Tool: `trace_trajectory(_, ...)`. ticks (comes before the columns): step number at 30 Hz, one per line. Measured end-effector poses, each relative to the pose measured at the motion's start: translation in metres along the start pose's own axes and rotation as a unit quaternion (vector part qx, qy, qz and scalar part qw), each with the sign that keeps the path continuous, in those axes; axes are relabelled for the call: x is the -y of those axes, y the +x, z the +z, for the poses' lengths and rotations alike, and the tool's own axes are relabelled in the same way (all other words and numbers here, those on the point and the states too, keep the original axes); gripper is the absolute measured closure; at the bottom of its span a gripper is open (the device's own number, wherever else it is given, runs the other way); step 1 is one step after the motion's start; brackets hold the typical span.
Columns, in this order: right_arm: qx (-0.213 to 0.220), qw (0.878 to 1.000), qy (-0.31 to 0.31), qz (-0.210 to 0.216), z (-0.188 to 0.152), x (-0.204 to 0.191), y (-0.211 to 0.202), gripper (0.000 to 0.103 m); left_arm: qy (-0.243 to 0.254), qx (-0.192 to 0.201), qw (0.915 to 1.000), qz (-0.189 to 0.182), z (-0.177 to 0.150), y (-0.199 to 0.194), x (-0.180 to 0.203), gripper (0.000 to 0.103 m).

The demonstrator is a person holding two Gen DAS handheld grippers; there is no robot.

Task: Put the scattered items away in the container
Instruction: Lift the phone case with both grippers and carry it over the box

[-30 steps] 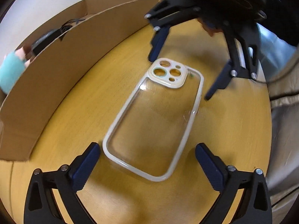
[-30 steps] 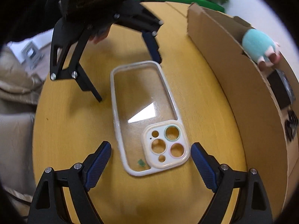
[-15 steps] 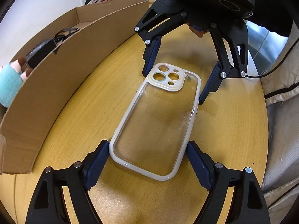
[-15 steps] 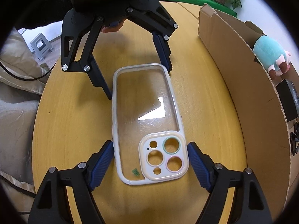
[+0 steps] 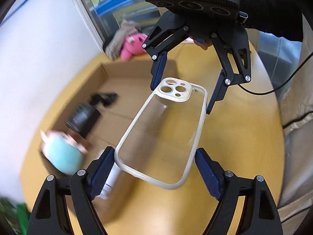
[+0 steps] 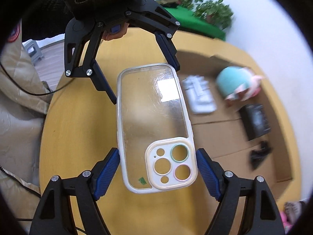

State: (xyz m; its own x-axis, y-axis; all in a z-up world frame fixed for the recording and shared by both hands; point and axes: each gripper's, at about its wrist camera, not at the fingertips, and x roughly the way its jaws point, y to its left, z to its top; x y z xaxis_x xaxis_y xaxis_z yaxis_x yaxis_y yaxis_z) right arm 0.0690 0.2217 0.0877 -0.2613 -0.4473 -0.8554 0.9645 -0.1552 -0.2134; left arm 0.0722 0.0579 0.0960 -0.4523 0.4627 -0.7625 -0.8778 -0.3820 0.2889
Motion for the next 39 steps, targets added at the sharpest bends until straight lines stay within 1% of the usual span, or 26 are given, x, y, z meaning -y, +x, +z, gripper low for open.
trace_trajectory(2, -0.001, 1.0, -0.008, -0.017, 0.001, 0.011, -0.011, 0.024, 0.013, 0.003, 0.9998, 0.015, 0.011, -0.008, -0.011, 0.016)
trace_trajectory(4, -0.001, 1.0, -0.009, -0.025, -0.001, 0.019, -0.023, 0.024, 0.02, 0.005, 0.9996, 0.019, 0.024, -0.008, -0.028, 0.016)
trace_trajectory(7, -0.011, 0.999, -0.012, -0.028, 0.007, 0.043, -0.021, 0.024, 0.033, -0.002, 0.9991, 0.026, 0.038, 0.0, -0.049, 0.016)
trace_trajectory(10, -0.019, 0.999, -0.014, -0.031, 0.003, 0.063, -0.019, 0.024, 0.034, -0.006, 0.999, 0.027, 0.047, 0.011, -0.066, 0.016)
trace_trajectory(13, -0.017, 0.999, -0.007, -0.027, -0.001, 0.08, -0.015, 0.024, 0.039, -0.012, 0.9988, 0.027, 0.051, 0.024, -0.081, 0.016)
trace_trajectory(16, -0.015, 1.0, 0.001, -0.017, -0.008, 0.097, -0.006, 0.024, 0.038, -0.022, 0.9989, 0.019, 0.049, 0.036, -0.092, 0.016)
trace_trajectory(18, -0.017, 1.0, 0.004, -0.01, -0.012, 0.106, 0.002, 0.024, 0.037, -0.032, 0.9987, 0.012, 0.048, 0.051, -0.102, 0.016)
trace_trajectory(27, -0.046, 0.998, 0.022, 0.03, -0.035, 0.148, 0.058, 0.024, 0.013, -0.071, 0.9967, -0.035, 0.033, 0.126, -0.138, 0.016)
trace_trajectory(33, -0.069, 0.996, 0.024, 0.059, -0.047, 0.165, 0.1, 0.025, -0.001, -0.105, 0.9924, -0.065, 0.02, 0.168, -0.145, 0.016)
trace_trajectory(39, -0.099, 0.991, 0.027, 0.09, -0.056, 0.165, 0.135, 0.025, -0.008, -0.136, 0.9863, -0.093, 0.006, 0.2, -0.143, 0.016)
